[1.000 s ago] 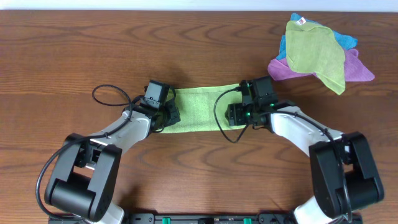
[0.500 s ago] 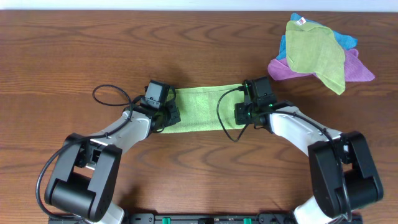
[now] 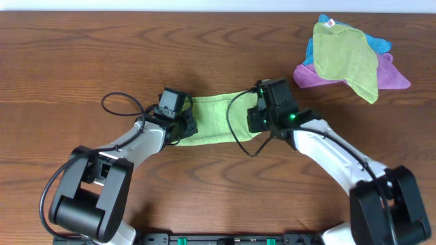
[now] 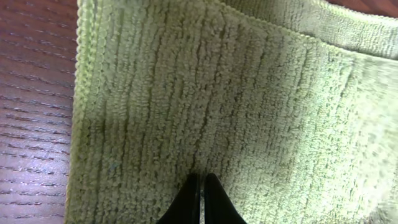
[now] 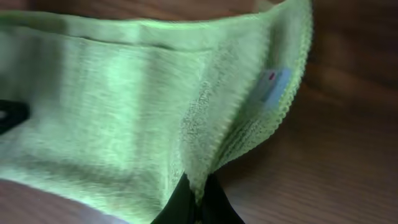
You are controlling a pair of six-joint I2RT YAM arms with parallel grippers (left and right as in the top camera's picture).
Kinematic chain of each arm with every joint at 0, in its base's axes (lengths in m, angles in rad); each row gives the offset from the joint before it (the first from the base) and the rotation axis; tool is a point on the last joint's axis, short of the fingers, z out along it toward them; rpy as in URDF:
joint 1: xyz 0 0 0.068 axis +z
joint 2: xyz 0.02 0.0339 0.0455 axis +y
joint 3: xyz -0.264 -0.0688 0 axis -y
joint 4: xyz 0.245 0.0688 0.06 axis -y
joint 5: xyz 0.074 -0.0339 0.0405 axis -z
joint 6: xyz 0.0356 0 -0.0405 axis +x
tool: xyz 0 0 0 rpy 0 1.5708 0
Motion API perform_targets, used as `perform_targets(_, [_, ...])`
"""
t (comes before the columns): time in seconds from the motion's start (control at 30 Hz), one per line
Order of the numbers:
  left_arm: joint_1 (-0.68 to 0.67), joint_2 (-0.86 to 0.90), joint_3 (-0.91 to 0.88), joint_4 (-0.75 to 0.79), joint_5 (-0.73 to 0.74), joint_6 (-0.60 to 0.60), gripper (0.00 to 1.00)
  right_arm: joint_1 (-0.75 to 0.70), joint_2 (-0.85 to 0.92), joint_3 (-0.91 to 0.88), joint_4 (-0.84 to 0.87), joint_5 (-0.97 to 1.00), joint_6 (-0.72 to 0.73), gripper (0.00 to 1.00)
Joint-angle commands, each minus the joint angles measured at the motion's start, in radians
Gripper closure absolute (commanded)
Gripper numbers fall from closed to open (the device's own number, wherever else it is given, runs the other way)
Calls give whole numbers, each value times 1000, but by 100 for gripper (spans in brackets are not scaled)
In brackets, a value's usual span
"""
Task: Fold the cloth
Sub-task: 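Fold the strip's right end leftward over the left gripper's end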
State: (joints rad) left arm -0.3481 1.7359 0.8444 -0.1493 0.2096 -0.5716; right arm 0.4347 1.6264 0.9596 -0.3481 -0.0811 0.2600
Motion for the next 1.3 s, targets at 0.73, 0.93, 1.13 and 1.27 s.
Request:
perform_targets(0.73, [43,-216,18,-92,132,49,32,143,-13,77,-19,26,40,99])
perform_targets(0.93, [52,-368,18,-184,77,88,5,150,-13,77,-6,25,62,99])
perform_targets(1.13, [98,-472,18,-365,32,147,5,201,-13,77,33,25,84,99])
perform_targets(1.27, [114,-513,18,-423,30,147,5,237,-12,77,56,33,84,99])
